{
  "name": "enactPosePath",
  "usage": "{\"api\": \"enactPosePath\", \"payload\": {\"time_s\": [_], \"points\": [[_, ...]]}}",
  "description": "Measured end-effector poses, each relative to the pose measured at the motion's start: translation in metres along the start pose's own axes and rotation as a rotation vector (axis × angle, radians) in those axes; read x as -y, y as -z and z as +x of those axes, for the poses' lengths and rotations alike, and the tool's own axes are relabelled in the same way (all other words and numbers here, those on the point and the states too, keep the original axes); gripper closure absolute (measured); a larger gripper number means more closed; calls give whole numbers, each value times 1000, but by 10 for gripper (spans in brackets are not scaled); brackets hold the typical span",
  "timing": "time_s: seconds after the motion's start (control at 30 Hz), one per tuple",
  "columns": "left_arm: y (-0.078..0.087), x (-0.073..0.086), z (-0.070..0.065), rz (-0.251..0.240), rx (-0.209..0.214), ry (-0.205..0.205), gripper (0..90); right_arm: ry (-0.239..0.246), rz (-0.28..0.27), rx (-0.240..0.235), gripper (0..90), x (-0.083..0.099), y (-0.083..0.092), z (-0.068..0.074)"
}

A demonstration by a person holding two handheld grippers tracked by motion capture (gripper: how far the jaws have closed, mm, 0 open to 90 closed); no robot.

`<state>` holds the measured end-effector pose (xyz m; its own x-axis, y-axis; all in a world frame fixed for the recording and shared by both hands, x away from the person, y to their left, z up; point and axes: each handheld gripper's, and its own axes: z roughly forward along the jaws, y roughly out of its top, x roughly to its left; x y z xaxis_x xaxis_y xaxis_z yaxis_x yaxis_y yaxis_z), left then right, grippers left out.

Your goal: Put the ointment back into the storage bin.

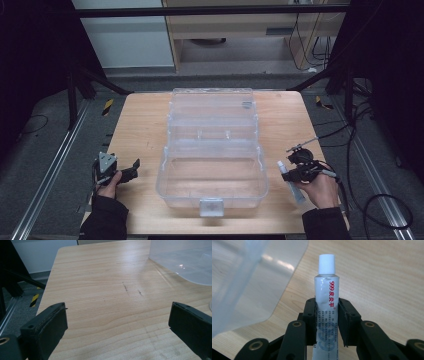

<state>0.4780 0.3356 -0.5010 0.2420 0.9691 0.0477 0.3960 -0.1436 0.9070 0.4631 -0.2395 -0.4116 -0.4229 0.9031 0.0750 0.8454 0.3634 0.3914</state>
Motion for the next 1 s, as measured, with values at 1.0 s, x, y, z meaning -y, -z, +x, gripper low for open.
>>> {"api": "enactPosePath", "payload": {"time_s": [1.0], "points": [[0, 0, 0, -4, 4, -1, 15, 206, -251, -62, 698, -35, 72, 15]]}}
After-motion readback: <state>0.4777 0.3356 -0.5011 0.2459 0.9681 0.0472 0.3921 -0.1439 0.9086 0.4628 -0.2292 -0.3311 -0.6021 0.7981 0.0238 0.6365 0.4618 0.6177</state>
